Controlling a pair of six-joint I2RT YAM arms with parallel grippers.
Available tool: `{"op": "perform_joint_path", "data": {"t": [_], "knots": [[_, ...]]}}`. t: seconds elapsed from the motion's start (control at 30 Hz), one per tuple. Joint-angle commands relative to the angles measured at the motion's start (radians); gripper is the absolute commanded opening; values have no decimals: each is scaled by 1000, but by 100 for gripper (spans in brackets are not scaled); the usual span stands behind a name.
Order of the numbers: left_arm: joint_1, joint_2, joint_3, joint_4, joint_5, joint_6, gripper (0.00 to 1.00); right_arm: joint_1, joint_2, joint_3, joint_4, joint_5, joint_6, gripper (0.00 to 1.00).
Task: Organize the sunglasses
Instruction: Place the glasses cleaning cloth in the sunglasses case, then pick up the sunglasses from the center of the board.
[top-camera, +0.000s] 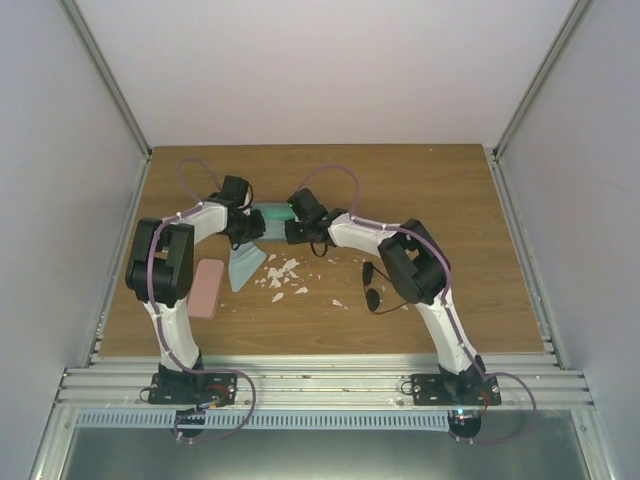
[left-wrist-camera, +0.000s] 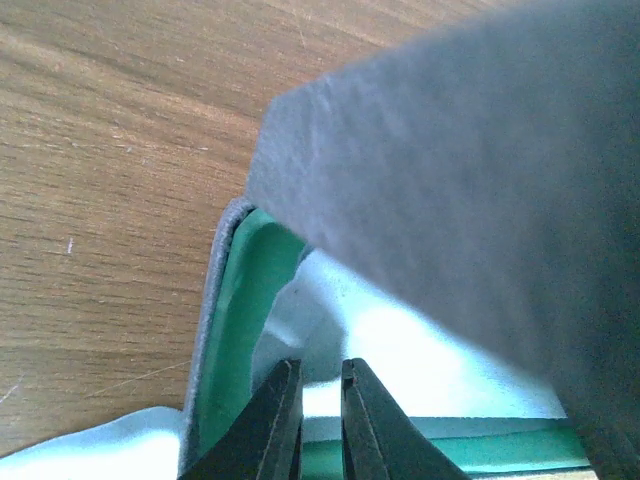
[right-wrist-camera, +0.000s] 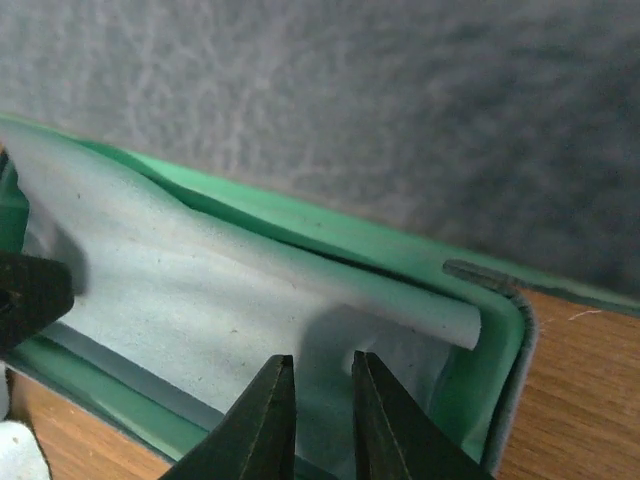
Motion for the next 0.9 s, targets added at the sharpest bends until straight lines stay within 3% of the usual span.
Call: {"op": "perform_joint_path", "data": {"t": [0.0,0.23,0.47,0.63,0.73,0.87], "knots": [[2,-18,17,-72,-119,-19,15,-6,36,36,-88,77,46,17],[-9,-108,44,-82,-90,1,16,-6,-36,51,-104,102,24,18],[-15,-320,-55,-14,-12,-5,31,-13,-258,-50,-76,104,-16,26],[-20,-564,-209,40,109,-3,46,-54,-466,-248,-93,184,-13,42],[-25,-718,-307,59,199,-7,62,-83,-589,-383,-124,246,-1,53],[-38,-909,-428,65,324,-9,67,-131,-715,-540,-159,277,47,65]]}}
